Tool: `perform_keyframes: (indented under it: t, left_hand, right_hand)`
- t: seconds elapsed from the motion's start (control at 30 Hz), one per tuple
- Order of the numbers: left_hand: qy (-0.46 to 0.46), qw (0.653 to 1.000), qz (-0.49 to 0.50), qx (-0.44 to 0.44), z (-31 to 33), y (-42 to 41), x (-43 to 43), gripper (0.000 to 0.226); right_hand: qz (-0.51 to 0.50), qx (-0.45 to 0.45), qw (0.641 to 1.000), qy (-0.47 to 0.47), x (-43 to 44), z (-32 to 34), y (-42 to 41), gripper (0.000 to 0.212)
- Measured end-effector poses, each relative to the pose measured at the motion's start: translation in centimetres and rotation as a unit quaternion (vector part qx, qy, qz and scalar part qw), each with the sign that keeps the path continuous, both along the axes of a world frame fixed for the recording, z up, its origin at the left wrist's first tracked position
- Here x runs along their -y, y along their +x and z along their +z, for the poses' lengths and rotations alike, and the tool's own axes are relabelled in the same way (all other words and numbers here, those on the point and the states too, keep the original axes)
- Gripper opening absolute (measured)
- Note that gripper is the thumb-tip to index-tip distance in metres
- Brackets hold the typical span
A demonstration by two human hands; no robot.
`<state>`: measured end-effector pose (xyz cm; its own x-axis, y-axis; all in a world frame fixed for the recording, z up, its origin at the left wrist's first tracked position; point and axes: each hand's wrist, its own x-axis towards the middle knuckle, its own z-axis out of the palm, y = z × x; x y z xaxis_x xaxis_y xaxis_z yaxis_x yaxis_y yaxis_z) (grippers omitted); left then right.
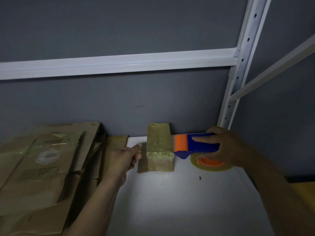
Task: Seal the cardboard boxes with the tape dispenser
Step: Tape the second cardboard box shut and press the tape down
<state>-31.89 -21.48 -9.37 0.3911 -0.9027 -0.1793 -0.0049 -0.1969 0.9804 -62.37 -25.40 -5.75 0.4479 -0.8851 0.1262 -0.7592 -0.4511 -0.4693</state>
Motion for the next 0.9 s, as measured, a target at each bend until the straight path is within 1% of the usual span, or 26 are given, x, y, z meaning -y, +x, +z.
perform_keyframes:
  t: [0.13,0.23,0.3,0.37,0.43,0.47,0.5,0.53,0.57,0.6,0.63,0.67,0.7,0.73,0.77,0.8,0.83,0.9]
  left_hand:
    - [0.010,1.000,0.009,0.012,-1.8,-0.7,0.8,0.034]
    - [0.035,0.999,-0.022,0.003,-3.2,-0.7,0.6,0.040]
    - [0.041,0.998,-0.043,0.014,-3.7,-0.3,0.4,0.045]
    - [0.029,0.995,-0.054,0.079,-4.1,0.3,0.9,0.043]
    - [0.018,0.983,-0.048,0.178,-4.4,0.5,1.3,0.030]
    - [0.014,0.977,-0.030,0.212,-4.5,0.5,1.2,0.040]
    - [-0.013,0.974,-0.008,0.226,-4.5,0.5,0.9,0.056]
    - [-0.064,0.974,-0.007,0.219,-4.6,0.5,0.7,0.064]
    - [-0.122,0.971,-0.033,0.204,-4.5,0.3,0.6,0.061]
    - [-0.151,0.964,-0.084,0.202,-4.0,0.0,0.3,0.052]
    - [-0.152,0.954,-0.140,0.215,-3.6,-0.1,0.2,0.052]
    - [-0.123,0.934,-0.188,0.277,-3.8,0.2,0.3,0.064]
    - [-0.096,0.899,-0.218,0.367,-4.0,0.7,0.5,0.083]
    - [-0.089,0.842,-0.230,0.480,-4.0,1.3,0.8,0.102]
    - [-0.097,0.781,-0.251,0.564,-4.1,1.7,1.2,0.113]
    - [-0.109,0.734,-0.274,0.612,-3.8,1.6,1.2,0.117]
    - [-0.118,0.712,-0.288,0.630,-3.7,1.4,1.3,0.117]
    - [-0.123,0.692,-0.297,0.646,-3.5,1.1,1.6,0.118]
  right_hand:
    - [-0.010,0.000,0.999,0.046,0.5,-1.6,-0.3,0.068]
    - [0.009,0.012,0.998,0.064,0.5,-2.9,0.6,0.067]
    - [0.019,0.023,0.998,0.062,0.6,-3.4,1.2,0.066]
    - [0.017,0.022,0.998,0.059,0.8,-3.3,1.6,0.067]
    - [0.012,0.009,0.998,0.059,0.8,-3.2,2.0,0.068]
    - [0.013,0.003,0.998,0.057,0.7,-3.1,2.4,0.069]
    - [0.016,-0.003,0.999,0.052,0.6,-3.2,2.9,0.070]
    - [0.019,-0.008,0.999,0.044,0.5,-3.2,3.6,0.072]
    - [0.021,-0.013,0.999,0.036,0.4,-3.2,4.3,0.073]
    - [0.022,-0.020,0.999,0.027,0.2,-3.3,5.0,0.074]
    - [0.024,-0.029,0.999,0.016,0.1,-3.4,5.6,0.075]
    - [0.026,-0.038,0.999,0.007,0.1,-3.6,6.0,0.076]
    - [0.026,-0.045,0.999,0.000,0.1,-3.6,6.3,0.076]
    - [0.025,-0.048,0.999,-0.004,0.1,-3.6,6.5,0.077]
    - [0.025,-0.052,0.998,-0.009,0.1,-3.6,6.7,0.077]
    - [0.027,-0.060,0.998,-0.016,0.1,-3.6,6.8,0.076]
    - [0.030,-0.071,0.997,-0.024,0.0,-3.6,6.8,0.076]
    - [0.029,-0.081,0.996,-0.034,0.0,-3.6,6.8,0.075]
